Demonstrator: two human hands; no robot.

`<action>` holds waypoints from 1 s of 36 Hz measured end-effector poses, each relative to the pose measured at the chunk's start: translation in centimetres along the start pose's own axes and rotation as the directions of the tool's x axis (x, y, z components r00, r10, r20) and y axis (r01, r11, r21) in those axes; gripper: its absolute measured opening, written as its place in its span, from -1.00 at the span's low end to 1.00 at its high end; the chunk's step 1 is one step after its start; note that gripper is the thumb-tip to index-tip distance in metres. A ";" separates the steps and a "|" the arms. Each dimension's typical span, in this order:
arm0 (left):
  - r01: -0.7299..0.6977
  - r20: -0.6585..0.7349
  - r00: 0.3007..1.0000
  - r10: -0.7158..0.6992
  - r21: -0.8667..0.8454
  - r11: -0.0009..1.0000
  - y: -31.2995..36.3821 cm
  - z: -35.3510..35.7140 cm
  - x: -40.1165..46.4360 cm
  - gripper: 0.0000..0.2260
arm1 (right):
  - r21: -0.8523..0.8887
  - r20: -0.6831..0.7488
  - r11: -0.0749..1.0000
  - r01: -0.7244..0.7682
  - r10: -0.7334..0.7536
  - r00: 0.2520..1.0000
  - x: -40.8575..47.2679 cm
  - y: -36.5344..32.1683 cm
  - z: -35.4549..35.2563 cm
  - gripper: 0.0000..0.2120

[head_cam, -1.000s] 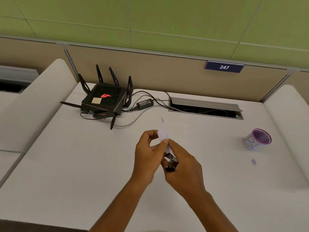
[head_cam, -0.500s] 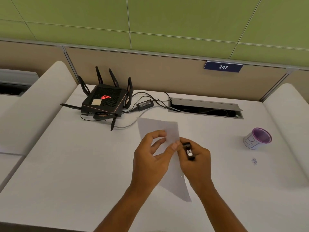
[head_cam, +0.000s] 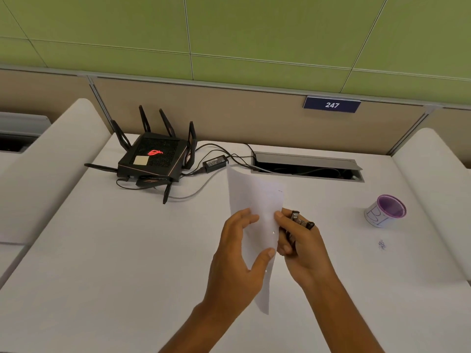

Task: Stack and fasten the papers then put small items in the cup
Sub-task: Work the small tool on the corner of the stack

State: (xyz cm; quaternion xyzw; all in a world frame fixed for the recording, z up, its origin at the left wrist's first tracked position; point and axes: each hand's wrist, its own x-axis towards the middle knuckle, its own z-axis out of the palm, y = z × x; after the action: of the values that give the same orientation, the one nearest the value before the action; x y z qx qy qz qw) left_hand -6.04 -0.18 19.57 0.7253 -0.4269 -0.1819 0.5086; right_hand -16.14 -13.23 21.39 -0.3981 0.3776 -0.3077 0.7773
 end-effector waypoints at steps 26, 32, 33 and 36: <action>0.328 0.104 0.943 -0.315 -0.166 0.930 -4.3 0.3 0.9 -0.58 | -0.284 -0.003 0.956 0.073 -0.077 0.997 -1.3 0.9 1.5 -0.77; 0.440 0.118 0.898 -0.424 -0.285 0.852 -6.0 -1.2 1.6 -0.57 | -0.431 -0.283 0.900 0.061 -0.199 0.938 1.2 4.2 -3.2 -0.83; 0.463 0.131 0.886 -0.445 -0.314 0.829 -6.3 -1.4 1.7 -0.57 | -0.425 -0.313 0.905 0.030 -0.177 0.933 1.6 4.7 -4.0 -0.80; 0.518 0.180 0.854 -0.488 -0.380 0.766 -7.3 -1.7 2.1 -0.56 | -0.312 -0.330 0.944 -0.106 -0.003 0.944 2.5 6.0 -6.4 -0.72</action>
State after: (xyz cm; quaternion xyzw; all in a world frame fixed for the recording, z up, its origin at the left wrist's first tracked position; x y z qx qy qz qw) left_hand -0.46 -0.04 14.15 0.6812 -0.1858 -0.4231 0.5678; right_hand -19.09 -14.74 12.91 -0.4546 0.5566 -0.2820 0.6356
